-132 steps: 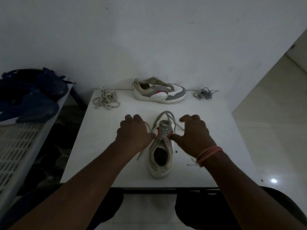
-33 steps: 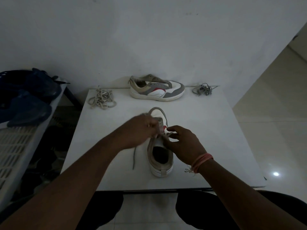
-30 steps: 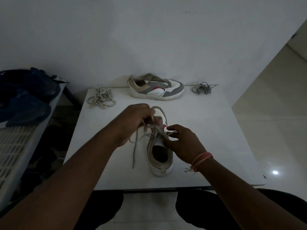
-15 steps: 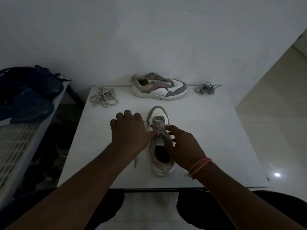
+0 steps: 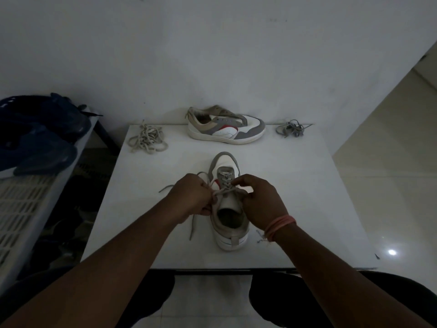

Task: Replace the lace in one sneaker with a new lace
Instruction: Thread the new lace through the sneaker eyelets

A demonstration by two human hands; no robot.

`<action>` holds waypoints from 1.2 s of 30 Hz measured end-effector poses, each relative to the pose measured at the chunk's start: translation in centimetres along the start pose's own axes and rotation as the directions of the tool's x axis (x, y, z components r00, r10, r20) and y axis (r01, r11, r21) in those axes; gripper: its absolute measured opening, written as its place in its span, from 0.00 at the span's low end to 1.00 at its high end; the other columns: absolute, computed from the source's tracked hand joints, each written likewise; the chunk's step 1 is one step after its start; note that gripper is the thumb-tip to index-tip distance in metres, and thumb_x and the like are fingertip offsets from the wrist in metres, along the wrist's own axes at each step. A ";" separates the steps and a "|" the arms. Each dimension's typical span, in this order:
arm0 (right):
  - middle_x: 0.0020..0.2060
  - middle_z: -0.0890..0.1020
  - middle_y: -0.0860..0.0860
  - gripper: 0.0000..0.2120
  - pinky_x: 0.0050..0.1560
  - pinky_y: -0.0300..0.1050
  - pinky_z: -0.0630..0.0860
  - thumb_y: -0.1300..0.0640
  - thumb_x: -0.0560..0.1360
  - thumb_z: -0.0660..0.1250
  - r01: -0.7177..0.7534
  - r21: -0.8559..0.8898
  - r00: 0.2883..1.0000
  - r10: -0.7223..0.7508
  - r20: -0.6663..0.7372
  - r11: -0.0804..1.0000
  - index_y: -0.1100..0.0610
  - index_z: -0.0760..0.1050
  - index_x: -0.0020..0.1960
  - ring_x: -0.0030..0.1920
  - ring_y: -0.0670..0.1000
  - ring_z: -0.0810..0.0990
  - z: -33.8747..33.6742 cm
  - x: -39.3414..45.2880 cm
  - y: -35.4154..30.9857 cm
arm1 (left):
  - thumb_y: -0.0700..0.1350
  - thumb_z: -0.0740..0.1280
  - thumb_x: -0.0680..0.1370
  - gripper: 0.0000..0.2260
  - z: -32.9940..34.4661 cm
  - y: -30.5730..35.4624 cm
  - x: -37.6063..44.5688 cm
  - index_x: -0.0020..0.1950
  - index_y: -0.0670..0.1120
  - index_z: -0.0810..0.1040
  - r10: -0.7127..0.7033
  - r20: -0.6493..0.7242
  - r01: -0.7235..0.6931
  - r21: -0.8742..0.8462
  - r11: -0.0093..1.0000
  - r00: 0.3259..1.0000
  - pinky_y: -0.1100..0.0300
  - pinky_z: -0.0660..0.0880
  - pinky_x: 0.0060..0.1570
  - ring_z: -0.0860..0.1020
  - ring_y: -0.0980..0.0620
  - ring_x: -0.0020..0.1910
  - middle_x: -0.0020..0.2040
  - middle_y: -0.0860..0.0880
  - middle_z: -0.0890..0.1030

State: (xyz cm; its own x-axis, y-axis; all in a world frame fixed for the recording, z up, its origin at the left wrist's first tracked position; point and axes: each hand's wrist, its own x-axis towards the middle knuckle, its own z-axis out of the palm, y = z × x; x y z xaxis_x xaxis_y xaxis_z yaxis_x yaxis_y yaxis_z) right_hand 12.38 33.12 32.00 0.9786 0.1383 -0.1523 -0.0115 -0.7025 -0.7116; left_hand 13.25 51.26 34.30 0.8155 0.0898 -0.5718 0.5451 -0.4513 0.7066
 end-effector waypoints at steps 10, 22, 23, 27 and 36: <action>0.53 0.76 0.51 0.02 0.48 0.48 0.80 0.58 0.75 0.70 0.213 -0.244 0.961 -0.248 -0.121 0.946 0.54 0.78 0.48 0.48 0.51 0.78 1.8 0.1 -0.8 | 0.35 0.75 0.75 0.05 -0.3 0.4 -0.3 0.48 0.34 0.84 -0.032 0.046 0.035 -0.069 0.997 0.998 0.54 0.84 0.34 0.86 0.39 0.41 0.42 0.35 0.85; 0.64 0.76 0.53 0.17 0.62 0.56 0.70 0.50 0.73 0.60 0.283 -0.462 0.933 -0.353 -0.070 0.840 0.52 0.79 0.58 0.64 0.57 0.72 1.7 -1.4 -1.4 | 0.34 0.73 0.75 0.08 -0.4 0.6 -0.2 0.51 0.30 0.82 -0.045 0.064 0.049 -0.051 0.998 0.997 0.47 0.84 0.46 0.84 0.42 0.38 0.45 0.33 0.85; 0.62 0.79 0.52 0.16 0.60 0.56 0.70 0.48 0.73 0.60 0.297 -0.485 0.923 -0.377 -0.074 0.823 0.52 0.81 0.54 0.62 0.57 0.74 1.8 -1.4 -1.6 | 0.33 0.72 0.76 0.07 -0.3 0.5 -0.1 0.51 0.30 0.82 -0.051 0.061 0.054 -0.050 0.997 0.997 0.47 0.84 0.44 0.84 0.42 0.37 0.45 0.33 0.85; 0.53 0.82 0.47 0.05 0.57 0.54 0.68 0.50 0.74 0.68 0.131 -0.448 0.929 -0.267 -0.256 0.884 0.50 0.82 0.44 0.55 0.53 0.78 0.2 -0.5 -0.8 | 0.33 0.73 0.75 0.08 -0.3 0.4 0.0 0.51 0.29 0.82 -0.045 0.066 0.048 -0.048 0.998 0.997 0.51 0.84 0.40 0.83 0.42 0.36 0.46 0.32 0.84; 0.69 0.71 0.50 0.17 0.66 0.60 0.63 0.51 0.74 0.66 0.107 -0.371 0.965 -0.186 -0.186 0.922 0.45 0.76 0.62 0.70 0.57 0.67 -0.2 -1.0 -0.3 | 0.35 0.75 0.74 0.09 -0.4 0.5 0.2 0.51 0.30 0.82 -0.058 0.085 0.061 -0.032 0.998 0.995 0.52 0.84 0.41 0.84 0.44 0.36 0.44 0.33 0.85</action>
State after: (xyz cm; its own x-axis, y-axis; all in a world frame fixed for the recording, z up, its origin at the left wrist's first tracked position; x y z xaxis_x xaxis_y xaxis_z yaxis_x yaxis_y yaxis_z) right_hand 11.49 33.03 32.50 0.9844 0.1345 0.1132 0.1700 -0.8925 -0.4179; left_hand 13.77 51.40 34.74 0.7629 0.0404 -0.6453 0.6000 -0.4162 0.6832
